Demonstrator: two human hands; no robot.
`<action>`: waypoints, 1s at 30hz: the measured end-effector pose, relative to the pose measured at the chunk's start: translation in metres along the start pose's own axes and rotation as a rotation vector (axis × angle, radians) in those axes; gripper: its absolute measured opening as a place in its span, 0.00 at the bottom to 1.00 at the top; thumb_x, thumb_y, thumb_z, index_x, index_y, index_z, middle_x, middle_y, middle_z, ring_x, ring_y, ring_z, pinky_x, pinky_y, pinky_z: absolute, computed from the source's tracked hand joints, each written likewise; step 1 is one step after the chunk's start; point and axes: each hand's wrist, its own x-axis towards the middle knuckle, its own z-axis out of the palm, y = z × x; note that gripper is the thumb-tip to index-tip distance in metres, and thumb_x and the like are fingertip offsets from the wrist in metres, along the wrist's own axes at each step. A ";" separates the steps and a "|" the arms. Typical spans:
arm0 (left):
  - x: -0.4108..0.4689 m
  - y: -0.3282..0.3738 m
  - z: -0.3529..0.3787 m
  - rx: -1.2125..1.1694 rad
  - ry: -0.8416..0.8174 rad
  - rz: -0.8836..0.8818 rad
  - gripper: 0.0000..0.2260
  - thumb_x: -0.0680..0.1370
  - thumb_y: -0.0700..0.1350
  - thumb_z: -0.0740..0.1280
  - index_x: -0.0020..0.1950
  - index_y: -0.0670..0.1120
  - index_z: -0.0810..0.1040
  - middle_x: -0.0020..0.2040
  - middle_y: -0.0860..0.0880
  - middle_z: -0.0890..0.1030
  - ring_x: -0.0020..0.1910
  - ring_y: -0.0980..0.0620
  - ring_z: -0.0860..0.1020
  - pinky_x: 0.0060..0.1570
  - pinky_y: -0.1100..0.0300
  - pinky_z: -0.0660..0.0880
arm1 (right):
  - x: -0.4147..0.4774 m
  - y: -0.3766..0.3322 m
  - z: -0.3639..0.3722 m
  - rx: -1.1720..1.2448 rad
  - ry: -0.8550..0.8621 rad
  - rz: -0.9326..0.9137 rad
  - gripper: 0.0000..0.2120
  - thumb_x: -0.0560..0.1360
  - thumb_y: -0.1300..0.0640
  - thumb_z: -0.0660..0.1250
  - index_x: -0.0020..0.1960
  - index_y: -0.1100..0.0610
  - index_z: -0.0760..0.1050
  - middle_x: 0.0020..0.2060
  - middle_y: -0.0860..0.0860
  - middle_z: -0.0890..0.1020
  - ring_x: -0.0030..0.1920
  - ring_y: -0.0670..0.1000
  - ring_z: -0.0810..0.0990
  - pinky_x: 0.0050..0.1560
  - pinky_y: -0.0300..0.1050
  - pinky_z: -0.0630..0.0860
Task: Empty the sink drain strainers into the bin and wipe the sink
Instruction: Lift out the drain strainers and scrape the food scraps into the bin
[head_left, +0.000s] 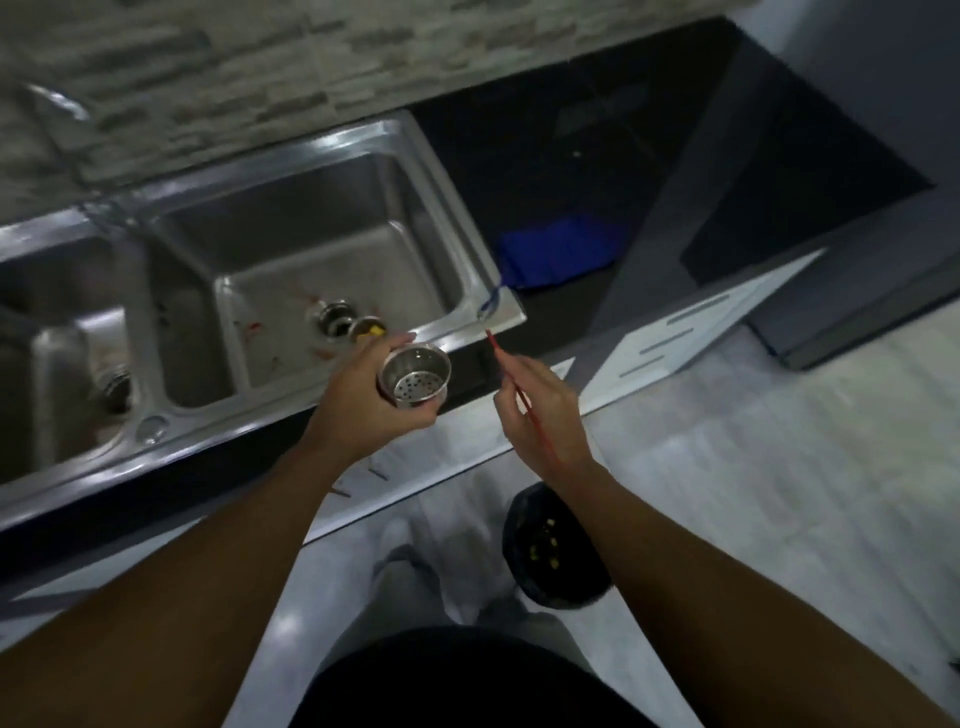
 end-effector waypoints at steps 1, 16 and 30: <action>0.003 -0.007 -0.013 -0.024 0.050 -0.036 0.37 0.60 0.59 0.81 0.67 0.59 0.74 0.62 0.58 0.77 0.58 0.61 0.78 0.58 0.63 0.76 | 0.008 -0.008 0.012 0.018 -0.066 -0.015 0.21 0.77 0.68 0.64 0.69 0.62 0.76 0.49 0.55 0.84 0.46 0.50 0.82 0.52 0.41 0.78; 0.053 -0.164 -0.129 -0.013 0.285 -0.273 0.37 0.64 0.40 0.82 0.71 0.45 0.74 0.70 0.44 0.73 0.71 0.45 0.72 0.71 0.50 0.69 | 0.098 -0.054 0.192 -0.217 -0.508 0.143 0.20 0.83 0.53 0.58 0.74 0.46 0.70 0.41 0.55 0.84 0.42 0.57 0.83 0.48 0.55 0.79; 0.126 -0.260 -0.083 0.131 -0.068 -0.542 0.36 0.64 0.40 0.82 0.68 0.42 0.71 0.68 0.41 0.71 0.67 0.41 0.71 0.67 0.51 0.70 | 0.109 -0.028 0.214 -0.467 -0.446 0.119 0.21 0.79 0.53 0.60 0.72 0.46 0.73 0.28 0.47 0.76 0.28 0.48 0.73 0.36 0.42 0.74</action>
